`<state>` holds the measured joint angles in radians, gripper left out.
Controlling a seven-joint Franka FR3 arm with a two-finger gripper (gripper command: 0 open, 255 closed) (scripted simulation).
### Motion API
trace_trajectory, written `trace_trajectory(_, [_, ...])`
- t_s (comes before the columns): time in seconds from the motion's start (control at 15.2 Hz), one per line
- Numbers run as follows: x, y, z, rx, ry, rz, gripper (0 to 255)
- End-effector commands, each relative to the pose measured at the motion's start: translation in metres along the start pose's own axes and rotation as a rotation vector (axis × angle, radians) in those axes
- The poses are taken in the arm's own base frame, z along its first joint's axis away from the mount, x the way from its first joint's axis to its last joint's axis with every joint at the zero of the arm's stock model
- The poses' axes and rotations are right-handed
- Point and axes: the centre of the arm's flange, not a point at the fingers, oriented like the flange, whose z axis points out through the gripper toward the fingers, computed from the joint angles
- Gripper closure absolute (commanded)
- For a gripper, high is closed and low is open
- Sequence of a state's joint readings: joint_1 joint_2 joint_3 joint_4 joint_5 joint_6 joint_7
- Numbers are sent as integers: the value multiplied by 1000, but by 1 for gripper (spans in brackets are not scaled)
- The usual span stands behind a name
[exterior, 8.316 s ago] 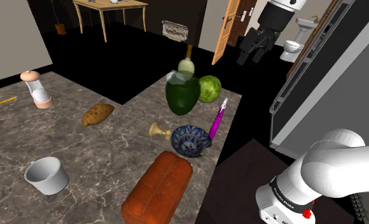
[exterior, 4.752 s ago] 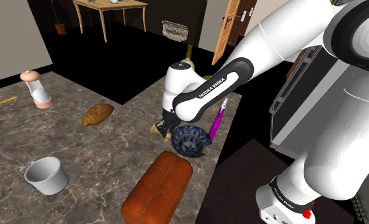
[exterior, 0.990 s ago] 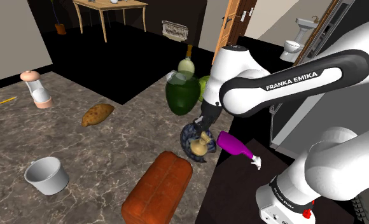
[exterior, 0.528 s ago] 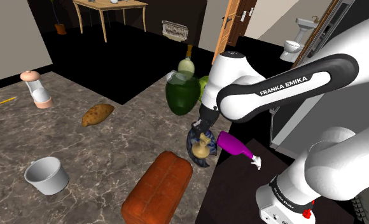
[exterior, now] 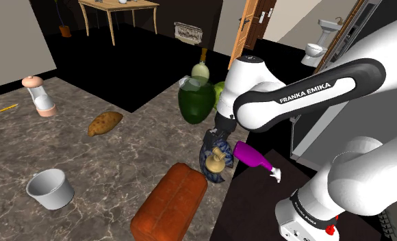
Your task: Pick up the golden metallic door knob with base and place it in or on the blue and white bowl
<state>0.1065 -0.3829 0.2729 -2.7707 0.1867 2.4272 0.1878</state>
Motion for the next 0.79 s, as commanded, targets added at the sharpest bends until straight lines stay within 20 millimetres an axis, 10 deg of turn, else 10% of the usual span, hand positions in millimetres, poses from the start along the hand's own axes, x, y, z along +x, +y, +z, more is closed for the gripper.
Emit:
trace_trajectory(0.0, [0,0,0,0,0,0,0])
trace_trajectory(0.26, [0,0,-50,0,0,0,0])
trace_trajectory(0.73, [0,0,-50,0,0,0,0])
